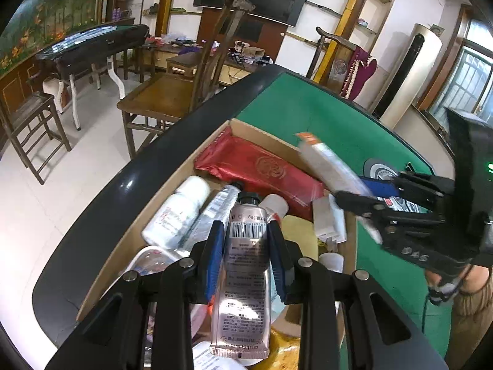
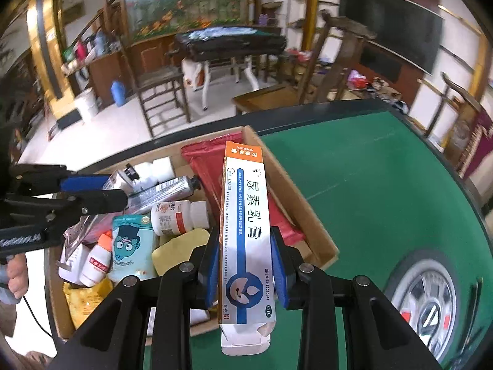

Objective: Organize objects
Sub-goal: 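Carry the tube with the left gripper while the right carries the ointment box over the tray, then lower the tube into the tray and open the left gripper while the right releases the box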

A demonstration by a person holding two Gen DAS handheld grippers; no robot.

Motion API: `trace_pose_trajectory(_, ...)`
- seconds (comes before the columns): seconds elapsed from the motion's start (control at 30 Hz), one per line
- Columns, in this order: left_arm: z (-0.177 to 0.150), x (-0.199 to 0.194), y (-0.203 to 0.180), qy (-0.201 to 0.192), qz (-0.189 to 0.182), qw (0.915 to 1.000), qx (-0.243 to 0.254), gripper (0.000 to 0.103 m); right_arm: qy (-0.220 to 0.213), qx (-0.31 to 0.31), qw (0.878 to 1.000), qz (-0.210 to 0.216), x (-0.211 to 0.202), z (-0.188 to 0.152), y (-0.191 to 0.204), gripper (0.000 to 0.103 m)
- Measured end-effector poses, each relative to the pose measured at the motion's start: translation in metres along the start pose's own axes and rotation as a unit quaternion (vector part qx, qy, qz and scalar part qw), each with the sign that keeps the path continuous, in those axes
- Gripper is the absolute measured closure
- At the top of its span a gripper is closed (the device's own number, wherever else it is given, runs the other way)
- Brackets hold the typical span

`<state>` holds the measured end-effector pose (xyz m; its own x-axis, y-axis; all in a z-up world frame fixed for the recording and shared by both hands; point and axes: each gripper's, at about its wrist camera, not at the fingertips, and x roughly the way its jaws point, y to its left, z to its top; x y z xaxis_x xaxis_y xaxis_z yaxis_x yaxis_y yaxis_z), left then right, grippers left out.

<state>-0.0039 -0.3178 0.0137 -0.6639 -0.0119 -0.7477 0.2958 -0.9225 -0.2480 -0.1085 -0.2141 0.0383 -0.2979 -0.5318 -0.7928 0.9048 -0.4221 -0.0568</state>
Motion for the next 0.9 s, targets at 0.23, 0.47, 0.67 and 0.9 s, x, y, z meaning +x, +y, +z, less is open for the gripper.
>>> trace_pose_trajectory(0.23, 0.006, 0.015, -0.012, 0.01, 0.005, 0.9999, 0.009, 0.075, -0.005, 0.002, 1.0, -0.007, 0.015, 0.011, -0.001, 0.071)
trace_pose_trajectory(0.47, 0.006, 0.028, -0.007, 0.014, 0.035, 0.9993, 0.008, 0.075, 0.001, 0.024, 0.999, -0.026, 0.029, 0.007, -0.005, 0.071)
trace_pose_trajectory(0.67, 0.004, 0.033, 0.007, 0.021, 0.031, 0.9993, -0.008, 0.075, -0.029, 0.046, 0.998, -0.021, 0.005, -0.001, -0.008, 0.053)
trace_pose_trajectory(0.9, -0.007, 0.0, -0.008, -0.059, 0.069, 0.9952, 0.036, 0.04, -0.093, 0.082, 0.992, -0.015, -0.058, -0.045, 0.005, 0.025)
